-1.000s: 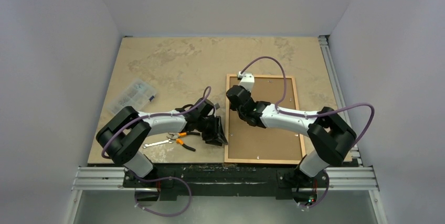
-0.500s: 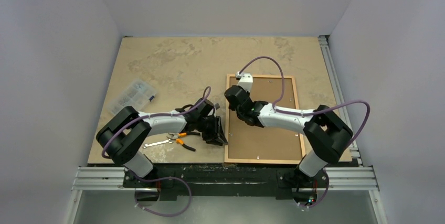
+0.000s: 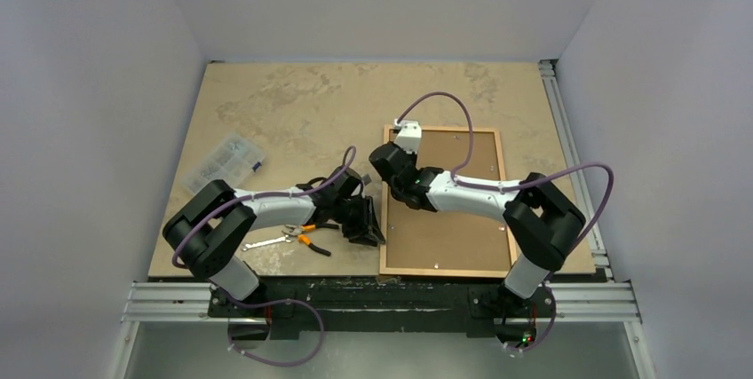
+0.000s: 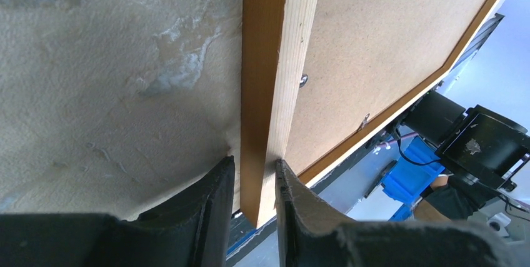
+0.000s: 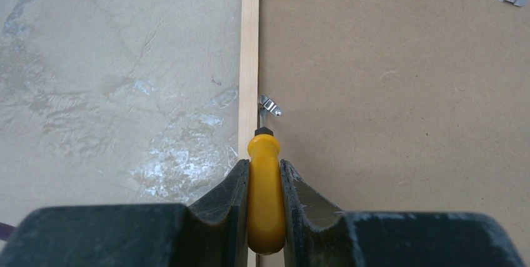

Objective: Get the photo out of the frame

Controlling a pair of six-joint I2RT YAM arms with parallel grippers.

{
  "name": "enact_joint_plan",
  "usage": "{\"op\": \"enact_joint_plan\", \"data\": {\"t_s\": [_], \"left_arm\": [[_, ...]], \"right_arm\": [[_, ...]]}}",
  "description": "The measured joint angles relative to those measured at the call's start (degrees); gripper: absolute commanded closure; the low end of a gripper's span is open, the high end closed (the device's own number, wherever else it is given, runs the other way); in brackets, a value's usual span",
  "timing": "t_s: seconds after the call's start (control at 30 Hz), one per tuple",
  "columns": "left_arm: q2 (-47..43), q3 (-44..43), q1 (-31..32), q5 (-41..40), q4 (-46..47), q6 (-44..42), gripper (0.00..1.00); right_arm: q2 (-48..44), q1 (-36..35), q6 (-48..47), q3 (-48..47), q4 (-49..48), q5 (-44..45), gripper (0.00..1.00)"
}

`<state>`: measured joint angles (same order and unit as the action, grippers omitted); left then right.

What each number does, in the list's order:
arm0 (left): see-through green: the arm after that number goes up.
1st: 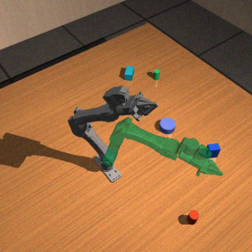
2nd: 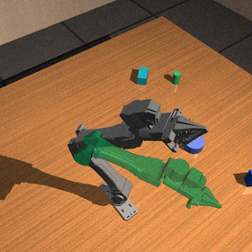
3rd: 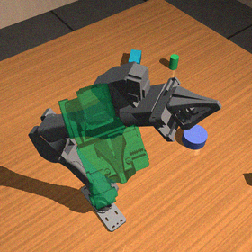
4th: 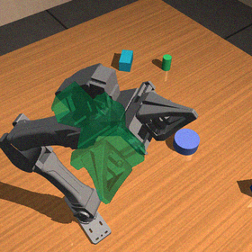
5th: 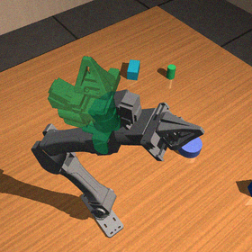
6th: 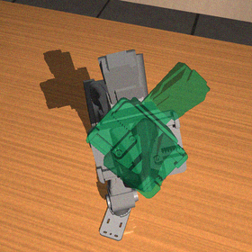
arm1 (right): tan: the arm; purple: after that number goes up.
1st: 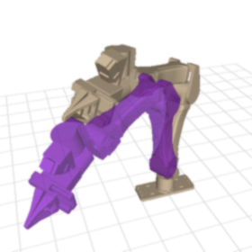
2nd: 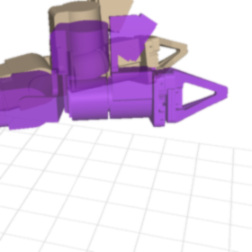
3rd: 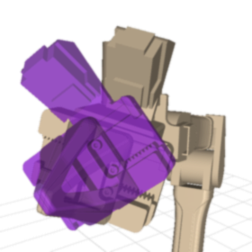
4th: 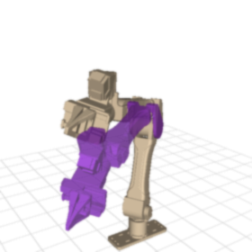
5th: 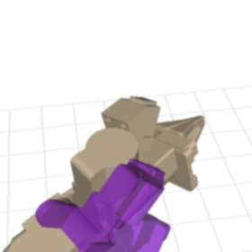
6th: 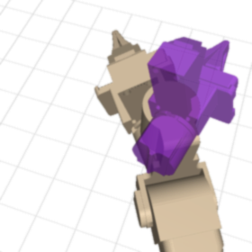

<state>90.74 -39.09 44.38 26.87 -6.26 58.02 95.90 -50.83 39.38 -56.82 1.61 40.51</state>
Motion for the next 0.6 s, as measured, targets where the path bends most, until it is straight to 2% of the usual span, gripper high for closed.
{"op": "enact_joint_plan", "data": {"t_s": [0.3,0.6], "left_arm": [[0.17,0.09,0.00,-0.02,0.79,0.09,0.73],[0.44,0.22,-0.11,-0.07,1.51,1.46,0.73]], "right_arm": [[3.93,-1.38,-1.20,-5.75,4.66,5.09,1.00],[10.75,-2.64,3.34,-17.14,18.38,11.91,1.00]]}}
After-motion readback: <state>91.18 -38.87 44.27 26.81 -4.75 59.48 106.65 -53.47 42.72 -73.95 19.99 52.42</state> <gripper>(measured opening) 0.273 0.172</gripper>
